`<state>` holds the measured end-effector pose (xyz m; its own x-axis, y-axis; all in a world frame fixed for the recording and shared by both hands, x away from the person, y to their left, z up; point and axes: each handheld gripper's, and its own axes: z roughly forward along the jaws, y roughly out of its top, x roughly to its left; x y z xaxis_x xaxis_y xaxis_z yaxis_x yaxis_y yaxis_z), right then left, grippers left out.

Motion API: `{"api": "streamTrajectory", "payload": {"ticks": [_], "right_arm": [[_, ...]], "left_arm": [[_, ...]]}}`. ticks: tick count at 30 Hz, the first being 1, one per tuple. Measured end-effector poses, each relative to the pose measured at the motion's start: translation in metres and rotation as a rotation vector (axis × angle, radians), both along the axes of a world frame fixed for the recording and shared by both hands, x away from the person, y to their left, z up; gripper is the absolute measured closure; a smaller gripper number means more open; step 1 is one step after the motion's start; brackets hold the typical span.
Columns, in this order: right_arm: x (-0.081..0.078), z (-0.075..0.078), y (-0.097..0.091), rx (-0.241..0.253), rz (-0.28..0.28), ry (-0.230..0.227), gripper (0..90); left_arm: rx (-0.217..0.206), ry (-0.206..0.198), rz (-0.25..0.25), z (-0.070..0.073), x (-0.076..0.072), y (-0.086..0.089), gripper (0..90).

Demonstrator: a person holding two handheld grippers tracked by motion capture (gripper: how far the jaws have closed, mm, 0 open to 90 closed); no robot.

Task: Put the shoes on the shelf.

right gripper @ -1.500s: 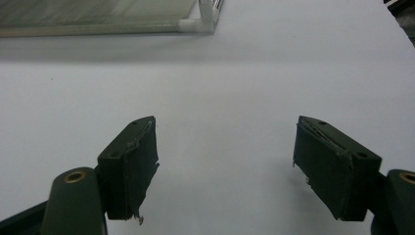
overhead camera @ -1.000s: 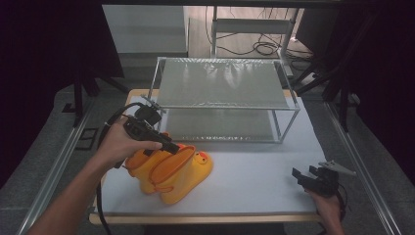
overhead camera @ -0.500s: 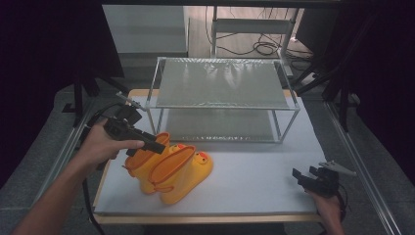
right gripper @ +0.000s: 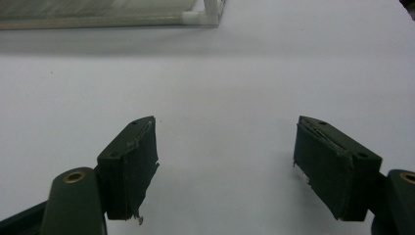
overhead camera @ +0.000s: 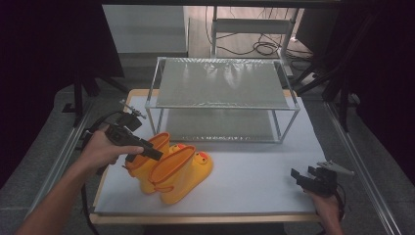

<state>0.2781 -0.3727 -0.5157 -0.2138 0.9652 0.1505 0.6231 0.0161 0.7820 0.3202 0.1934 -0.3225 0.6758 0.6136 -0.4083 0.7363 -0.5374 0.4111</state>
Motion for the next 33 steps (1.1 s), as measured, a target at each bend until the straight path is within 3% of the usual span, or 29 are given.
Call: {"api": "streamTrajectory", "payload": {"ticks": [1,4,7,11,14,22,26,30,33], "right_arm": [[0.000,0.000,0.000,0.001,0.000,0.004,23.8],[0.000,0.000,-0.001,0.001,0.000,0.000,23.9],[0.000,0.000,-0.001,0.002,-0.001,-0.003,23.9],[0.000,0.000,-0.001,0.001,-0.001,0.001,23.9],[0.000,0.000,-0.001,0.003,-0.003,-0.003,23.9],[0.000,0.000,-0.001,0.003,-0.005,0.000,23.9],[-0.001,0.000,0.000,0.000,-0.004,0.000,23.9],[0.000,-0.001,-0.002,0.001,-0.009,0.002,24.0],[0.000,-0.001,-0.002,0.002,-0.011,0.004,24.0]], "left_arm": [[0.011,0.026,-0.022,-0.003,0.001,-0.005,33.0],[0.020,0.040,-0.036,-0.007,0.003,-0.013,31.5],[0.025,0.041,-0.040,-0.010,0.004,-0.018,30.7],[0.070,0.037,-0.025,-0.017,0.007,-0.029,32.5],[0.104,0.014,-0.002,-0.021,0.009,-0.031,38.6],[0.129,-0.007,0.041,-0.021,0.004,-0.033,51.4],[0.144,-0.022,0.054,-0.022,0.003,-0.033,68.7],[0.142,-0.032,0.071,-0.023,0.004,-0.030,79.1],[0.133,-0.034,0.078,-0.024,0.004,-0.029,81.2]]}}
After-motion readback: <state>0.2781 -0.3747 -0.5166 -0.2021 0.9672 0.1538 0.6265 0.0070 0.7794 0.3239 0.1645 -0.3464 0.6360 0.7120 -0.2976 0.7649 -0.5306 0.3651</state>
